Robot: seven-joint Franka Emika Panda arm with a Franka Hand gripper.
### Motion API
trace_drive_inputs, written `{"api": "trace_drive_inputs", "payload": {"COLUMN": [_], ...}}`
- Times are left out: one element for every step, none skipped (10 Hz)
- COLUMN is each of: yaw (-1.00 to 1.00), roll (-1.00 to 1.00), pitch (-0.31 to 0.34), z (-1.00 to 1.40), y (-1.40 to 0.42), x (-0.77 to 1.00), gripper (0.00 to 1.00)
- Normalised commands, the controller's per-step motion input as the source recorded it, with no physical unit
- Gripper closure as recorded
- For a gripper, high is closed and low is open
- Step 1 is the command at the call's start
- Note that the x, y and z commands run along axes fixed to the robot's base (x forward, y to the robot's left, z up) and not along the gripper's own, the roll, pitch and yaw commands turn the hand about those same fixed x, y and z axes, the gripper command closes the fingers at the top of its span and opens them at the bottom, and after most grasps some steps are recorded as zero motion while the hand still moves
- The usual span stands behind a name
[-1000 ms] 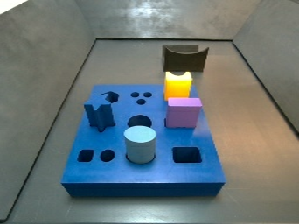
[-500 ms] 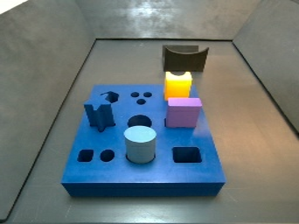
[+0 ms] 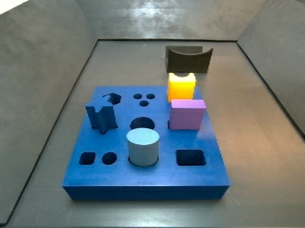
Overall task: Pick up the round object. Move up. Place the round object on the fixture. Regrasp the round object. Move to above the board. Insert the round object.
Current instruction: Move to above the board.
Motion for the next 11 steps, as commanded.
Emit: {"api": "trace_drive_inputs", "payload": {"yaw": [0.12,0.12,0.12,0.12,0.12,0.12,0.12,0.12,0.12,0.12,0.12], "roll": [0.13,0.13,0.13,0.13,0.13,0.13,0.13,0.13,0.13,0.13,0.13], "pitch": [0.117,0.117,0.118,0.118,0.118,0.118,0.118,0.118,0.118,0.118,0.118], "z": [0.01,0.01,0.01,0.01,0.01,0.01,0.01,0.01,0.01,0.01,0.01], "y": [-0.05,-0.05,-0.05,-0.05,-0.05,-0.05,-0.05,-0.05,-0.05,-0.05,-0.05], "x": [0.52,0.52,0.52,0.52,0.52,0.52,0.52,0.52,0.52,0.52,0.52], "gripper": [1.00,1.00,1.00,1.00,1.00,1.00,1.00,1.00,1.00,1.00,1.00]}}
